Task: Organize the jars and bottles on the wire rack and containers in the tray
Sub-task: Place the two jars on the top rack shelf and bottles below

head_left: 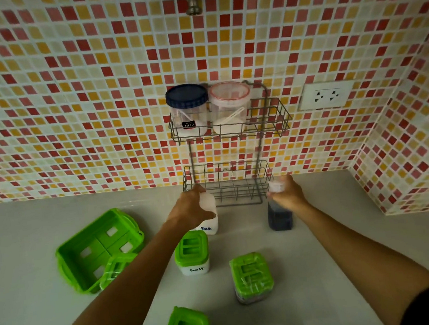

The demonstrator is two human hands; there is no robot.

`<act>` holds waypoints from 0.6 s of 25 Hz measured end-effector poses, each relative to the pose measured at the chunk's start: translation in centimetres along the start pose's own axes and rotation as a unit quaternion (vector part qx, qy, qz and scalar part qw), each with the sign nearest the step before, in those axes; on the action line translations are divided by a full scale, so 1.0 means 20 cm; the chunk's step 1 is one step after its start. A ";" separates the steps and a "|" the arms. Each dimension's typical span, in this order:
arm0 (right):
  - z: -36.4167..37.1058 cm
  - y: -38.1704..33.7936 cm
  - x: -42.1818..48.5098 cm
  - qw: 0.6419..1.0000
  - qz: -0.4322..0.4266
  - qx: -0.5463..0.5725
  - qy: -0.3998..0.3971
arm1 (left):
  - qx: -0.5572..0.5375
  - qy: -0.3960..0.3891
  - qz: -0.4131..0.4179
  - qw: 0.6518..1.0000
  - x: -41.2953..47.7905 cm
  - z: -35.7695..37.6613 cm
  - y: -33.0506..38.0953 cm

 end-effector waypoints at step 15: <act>0.17 -0.48 -0.09 0.965 -0.198 0.140 0.102 | -0.160 0.194 -0.021 0.968 0.21 -0.17 0.12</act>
Point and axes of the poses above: each hand's wrist, its own x-axis towards the middle knuckle, its own z-axis out of the palm, y = z × x, the point moved 2 cm from there along x, towards the middle knuckle, and after that the axes turned 5 degrees about z, right-handed, at the moved point
